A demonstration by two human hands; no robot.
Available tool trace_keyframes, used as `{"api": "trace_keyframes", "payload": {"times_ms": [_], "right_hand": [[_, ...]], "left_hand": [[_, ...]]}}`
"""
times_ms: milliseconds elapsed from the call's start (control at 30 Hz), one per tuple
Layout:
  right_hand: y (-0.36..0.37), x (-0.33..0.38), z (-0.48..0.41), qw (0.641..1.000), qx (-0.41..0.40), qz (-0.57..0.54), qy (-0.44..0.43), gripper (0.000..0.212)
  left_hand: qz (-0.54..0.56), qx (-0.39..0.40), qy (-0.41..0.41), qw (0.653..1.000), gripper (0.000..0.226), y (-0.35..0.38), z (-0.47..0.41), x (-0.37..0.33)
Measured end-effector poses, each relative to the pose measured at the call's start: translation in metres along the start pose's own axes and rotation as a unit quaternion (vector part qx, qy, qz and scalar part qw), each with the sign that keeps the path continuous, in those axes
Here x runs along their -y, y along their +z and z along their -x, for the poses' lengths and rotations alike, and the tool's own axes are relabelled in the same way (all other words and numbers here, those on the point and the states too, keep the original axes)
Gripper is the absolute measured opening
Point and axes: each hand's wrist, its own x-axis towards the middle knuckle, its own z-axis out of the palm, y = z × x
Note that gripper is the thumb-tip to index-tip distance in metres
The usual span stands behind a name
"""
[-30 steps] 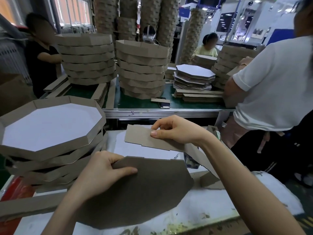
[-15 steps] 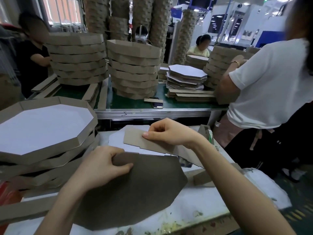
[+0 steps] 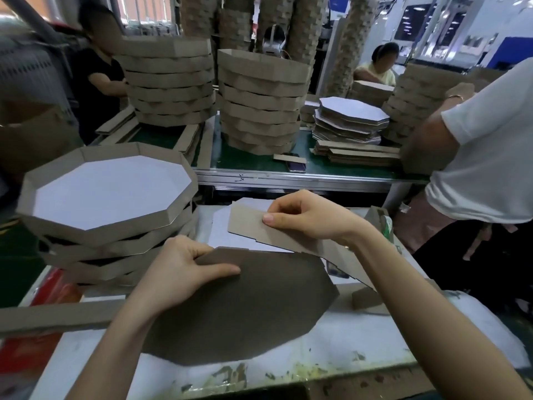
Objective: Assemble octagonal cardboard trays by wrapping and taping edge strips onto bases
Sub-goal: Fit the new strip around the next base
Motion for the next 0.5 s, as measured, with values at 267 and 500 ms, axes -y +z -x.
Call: {"api": "trace_keyframes", "payload": {"times_ms": [267,500], "right_hand": [[0.002,0.008,-0.012,0.996,0.068,0.055,-0.004,0.021],[0.014,0.009,-0.019,0.994,0.075,0.073,0.0,0.024]], "left_hand": [[0.053,-0.03,-0.01,0.998,0.037,0.01,0.012,0.011],[0.06,-0.059,0.001,0.996,0.029,0.007,0.02,0.025]]}}
